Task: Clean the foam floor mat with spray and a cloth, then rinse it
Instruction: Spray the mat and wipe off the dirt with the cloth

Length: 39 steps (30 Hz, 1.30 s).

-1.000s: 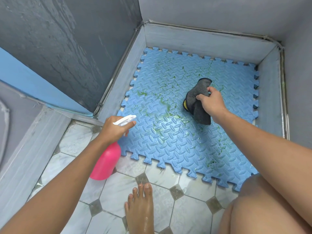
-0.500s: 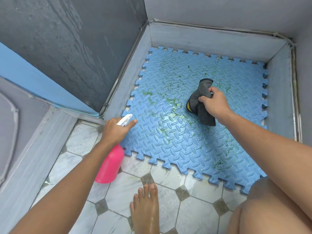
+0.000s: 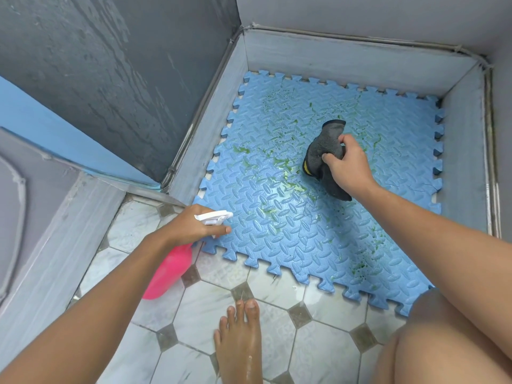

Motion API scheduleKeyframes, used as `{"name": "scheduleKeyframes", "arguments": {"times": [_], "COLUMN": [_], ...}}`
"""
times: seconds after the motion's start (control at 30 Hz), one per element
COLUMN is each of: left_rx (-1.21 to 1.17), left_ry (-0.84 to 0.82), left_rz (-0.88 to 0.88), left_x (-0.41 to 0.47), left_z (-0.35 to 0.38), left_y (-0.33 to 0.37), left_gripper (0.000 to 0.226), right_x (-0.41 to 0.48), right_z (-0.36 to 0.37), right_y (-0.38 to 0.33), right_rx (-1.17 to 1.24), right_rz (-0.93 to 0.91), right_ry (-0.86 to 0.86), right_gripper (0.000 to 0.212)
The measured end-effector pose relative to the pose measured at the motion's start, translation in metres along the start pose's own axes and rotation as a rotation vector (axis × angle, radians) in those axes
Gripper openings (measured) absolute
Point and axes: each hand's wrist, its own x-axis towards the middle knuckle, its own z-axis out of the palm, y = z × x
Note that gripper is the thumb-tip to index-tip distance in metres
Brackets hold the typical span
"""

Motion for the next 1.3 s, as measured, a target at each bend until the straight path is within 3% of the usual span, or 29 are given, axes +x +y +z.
{"name": "scheduleKeyframes", "arguments": {"times": [0.1,0.23,0.33,0.43,0.6,0.73,0.8,0.87,0.97,1.1,1.17,1.23,1.3], "left_rx": [-0.045,-0.096,-0.126,-0.049,-0.111,-0.139,-0.144,-0.162,-0.199,-0.203,-0.215,-0.214,-0.219], "left_ry": [0.089,0.287,0.423,0.6,0.641,0.66,0.649,0.645,0.633,0.622,0.627,0.627,0.613], "left_rz": [-0.047,-0.059,-0.076,-0.111,-0.112,-0.086,-0.09,-0.109,-0.117,-0.115,-0.114,-0.109,-0.1], "left_x": [0.001,0.001,0.004,0.009,0.005,0.004,0.005,0.008,0.01,0.008,0.008,0.009,0.009], "left_z": [0.003,-0.002,-0.007,-0.005,-0.007,-0.013,-0.013,-0.013,-0.012,-0.012,-0.012,-0.011,-0.011], "left_y": [-0.002,-0.002,0.001,0.007,0.009,0.013,0.011,0.006,0.003,0.01,0.012,0.013,0.013], "left_gripper": [0.049,0.038,0.045,0.032,0.03,0.024,0.022,0.027,0.033,0.034,0.035,0.035,0.034], "right_x": [-0.002,-0.008,-0.011,0.002,-0.024,-0.08,-0.097,-0.091,-0.042,0.0,-0.013,-0.045,-0.084], "right_z": [0.009,0.026,0.047,0.093,0.188,0.197,0.17,0.133,0.1,0.113,0.137,0.165,0.182], "right_y": [0.0,0.002,0.005,-0.004,-0.014,0.002,0.03,0.054,0.059,0.034,0.025,0.018,0.019], "right_rx": [-0.048,-0.076,-0.169,-0.236,-0.639,-0.613,-0.648,-0.677,-0.792,-0.695,-0.62,-0.577,-0.531], "right_rz": [-0.053,-0.103,-0.285,-0.452,-0.662,-1.098,-1.314,-1.415,-1.31,-0.724,-0.522,-0.534,-0.737], "right_ry": [-0.027,-0.071,-0.122,-0.201,-0.295,-0.501,-0.648,-0.729,-0.636,-0.238,-0.073,-0.068,-0.232], "right_gripper": [0.027,0.032,0.04,0.049,0.054,0.05,0.051,0.052,0.055,0.047,0.04,0.038,0.042]}}
